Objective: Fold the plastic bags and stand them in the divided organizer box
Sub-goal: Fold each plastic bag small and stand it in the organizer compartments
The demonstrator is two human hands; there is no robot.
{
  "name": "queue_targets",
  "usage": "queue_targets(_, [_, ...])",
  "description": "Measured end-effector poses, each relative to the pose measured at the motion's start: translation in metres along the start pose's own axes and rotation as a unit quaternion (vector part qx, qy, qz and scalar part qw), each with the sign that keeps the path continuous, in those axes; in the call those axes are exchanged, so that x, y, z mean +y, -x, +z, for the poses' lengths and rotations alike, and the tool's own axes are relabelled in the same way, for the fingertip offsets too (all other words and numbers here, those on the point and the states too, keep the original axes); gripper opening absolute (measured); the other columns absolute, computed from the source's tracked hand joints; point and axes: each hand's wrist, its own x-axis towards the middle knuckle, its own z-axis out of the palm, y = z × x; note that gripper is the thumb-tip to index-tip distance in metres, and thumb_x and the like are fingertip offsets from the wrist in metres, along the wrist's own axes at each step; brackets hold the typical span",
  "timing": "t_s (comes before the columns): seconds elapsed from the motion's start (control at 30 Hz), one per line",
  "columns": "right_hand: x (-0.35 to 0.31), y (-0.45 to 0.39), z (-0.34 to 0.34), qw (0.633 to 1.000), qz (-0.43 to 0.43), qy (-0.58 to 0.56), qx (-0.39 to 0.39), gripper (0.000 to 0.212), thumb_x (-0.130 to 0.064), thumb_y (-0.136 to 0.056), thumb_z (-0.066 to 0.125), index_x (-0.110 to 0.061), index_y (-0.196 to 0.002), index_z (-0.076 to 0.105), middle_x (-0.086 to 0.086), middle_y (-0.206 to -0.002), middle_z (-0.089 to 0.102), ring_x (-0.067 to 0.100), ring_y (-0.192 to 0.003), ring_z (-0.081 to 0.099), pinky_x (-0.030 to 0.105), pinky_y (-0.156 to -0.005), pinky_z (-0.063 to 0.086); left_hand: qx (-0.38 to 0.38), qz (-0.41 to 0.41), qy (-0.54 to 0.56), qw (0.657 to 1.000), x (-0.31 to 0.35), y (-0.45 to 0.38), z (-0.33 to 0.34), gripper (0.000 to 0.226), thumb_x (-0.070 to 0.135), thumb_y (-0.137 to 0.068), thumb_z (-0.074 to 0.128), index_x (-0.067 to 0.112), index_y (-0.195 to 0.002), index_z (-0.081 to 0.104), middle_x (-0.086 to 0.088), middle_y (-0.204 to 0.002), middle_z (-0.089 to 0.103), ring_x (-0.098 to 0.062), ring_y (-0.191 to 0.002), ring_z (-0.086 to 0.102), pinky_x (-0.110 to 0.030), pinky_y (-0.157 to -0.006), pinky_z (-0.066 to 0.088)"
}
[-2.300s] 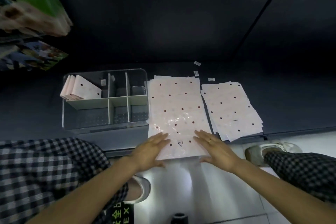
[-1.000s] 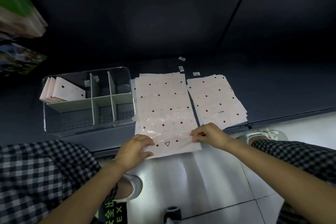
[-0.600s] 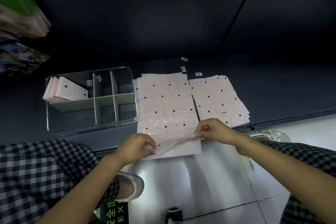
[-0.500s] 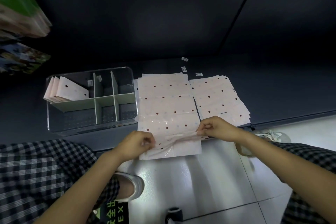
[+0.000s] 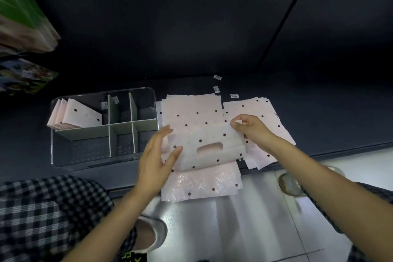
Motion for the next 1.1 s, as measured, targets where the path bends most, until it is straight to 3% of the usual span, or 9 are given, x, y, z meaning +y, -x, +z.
queue_targets(0.07, [0.000, -0.022, 0.009, 0.999, -0.008, 0.016, 0.051, 0.008, -0.017, -0.093, 0.057, -0.012, -0.093, 0.064, -0.004, -0.086, 0.059, 0.017, -0.087, 0.054, 0.026, -0.079, 0.046, 0.009, 0.100, -0.101, 0.990, -0.003, 0.002, 0.006, 0.045, 0.048, -0.091, 0.046, 0.024, -0.128, 0.049, 0.006, -0.143, 0.043, -0.006, -0.133, 0.035, -0.021, -0.105, 0.031])
queue_targets(0.13, [0.003, -0.041, 0.015, 0.996, -0.007, 0.057, 0.074, 0.011, -0.016, -0.093, 0.056, -0.009, -0.098, 0.064, -0.002, -0.094, 0.061, 0.017, -0.095, 0.053, 0.026, -0.086, 0.041, -0.054, 0.151, -0.174, 0.972, -0.009, 0.003, 0.016, 0.047, 0.046, -0.093, 0.045, 0.019, -0.131, 0.051, 0.003, -0.147, 0.038, -0.012, -0.139, 0.028, -0.034, -0.112, 0.027])
queue_targets(0.3, [0.016, -0.073, 0.026, 0.988, 0.022, 0.125, 0.092, 0.018, -0.016, -0.094, 0.054, -0.005, -0.103, 0.065, 0.007, -0.117, 0.063, 0.023, -0.112, 0.054, 0.024, -0.090, 0.039, -0.232, 0.142, -0.317, 0.909, -0.043, 0.015, 0.040, 0.069, 0.051, -0.095, 0.039, 0.015, -0.150, 0.018, 0.005, -0.155, -0.002, -0.017, -0.145, -0.009, -0.028, -0.116, -0.014])
queue_targets(0.47, [0.025, -0.085, 0.035, 0.980, 0.058, 0.168, 0.094, 0.020, -0.017, -0.094, 0.053, -0.006, -0.107, 0.064, 0.008, -0.121, 0.060, 0.026, -0.113, 0.053, 0.023, -0.084, 0.036, -0.261, 0.159, -0.413, 0.858, -0.055, 0.020, 0.043, 0.074, 0.060, -0.089, 0.035, 0.009, -0.142, 0.039, -0.008, -0.150, 0.034, -0.025, -0.137, 0.033, -0.033, -0.111, 0.011])
queue_targets(0.77, [0.029, -0.087, 0.040, 0.973, 0.080, 0.170, 0.134, 0.022, -0.014, -0.094, 0.049, -0.007, -0.112, 0.061, 0.009, -0.122, 0.060, 0.026, -0.112, 0.053, 0.022, -0.082, 0.037, -0.301, 0.148, -0.432, 0.837, -0.063, 0.018, 0.049, 0.075, 0.067, -0.089, 0.023, 0.019, -0.144, 0.037, -0.014, -0.151, 0.031, -0.030, -0.137, 0.031, -0.039, -0.109, 0.013])
queue_targets(0.83, [0.027, -0.074, 0.043, 0.959, 0.032, 0.222, 0.173, 0.025, -0.015, -0.095, 0.049, -0.007, -0.117, 0.055, 0.010, -0.124, 0.056, 0.028, -0.114, 0.049, 0.027, -0.085, 0.038, -0.303, 0.148, -0.433, 0.836, -0.062, 0.017, 0.049, 0.074, 0.068, -0.089, 0.021, 0.022, -0.145, 0.036, -0.016, -0.150, 0.030, -0.031, -0.137, 0.031, -0.040, -0.109, 0.011])
queue_targets(0.93, [0.028, -0.035, 0.055, 0.897, -0.158, 0.359, 0.203, 0.028, -0.011, -0.093, 0.053, -0.004, -0.120, 0.056, 0.014, -0.124, 0.055, 0.033, -0.113, 0.049, 0.034, -0.092, 0.041, -0.303, 0.138, -0.441, 0.834, -0.059, 0.017, 0.051, 0.072, 0.068, -0.088, 0.019, 0.027, -0.146, 0.031, -0.018, -0.151, 0.027, -0.033, -0.138, 0.028, -0.040, -0.109, 0.008])
queue_targets(1.03, [0.048, 0.016, 0.082, 0.813, -0.352, 0.456, 0.083, 0.035, -0.017, -0.079, 0.074, -0.004, -0.111, 0.068, 0.012, -0.117, 0.066, 0.029, -0.109, 0.063, 0.042, -0.090, 0.052, -0.294, 0.145, -0.445, 0.834, -0.058, 0.018, 0.053, 0.070, 0.068, -0.088, 0.019, 0.033, -0.148, 0.017, -0.019, -0.155, 0.009, -0.036, -0.143, 0.009, -0.038, -0.111, -0.002])
queue_targets(1.1, [0.068, 0.043, 0.095, 0.771, -0.356, 0.528, -0.018, 0.051, -0.040, -0.079, 0.072, -0.009, -0.119, 0.064, 0.007, -0.127, 0.061, 0.020, -0.118, 0.058, 0.040, -0.096, 0.049, -0.297, 0.132, -0.448, 0.833, -0.056, 0.017, 0.054, 0.069, 0.067, -0.088, 0.020, 0.031, -0.146, 0.025, -0.021, -0.153, 0.017, -0.035, -0.141, 0.018, -0.037, -0.112, 0.001])
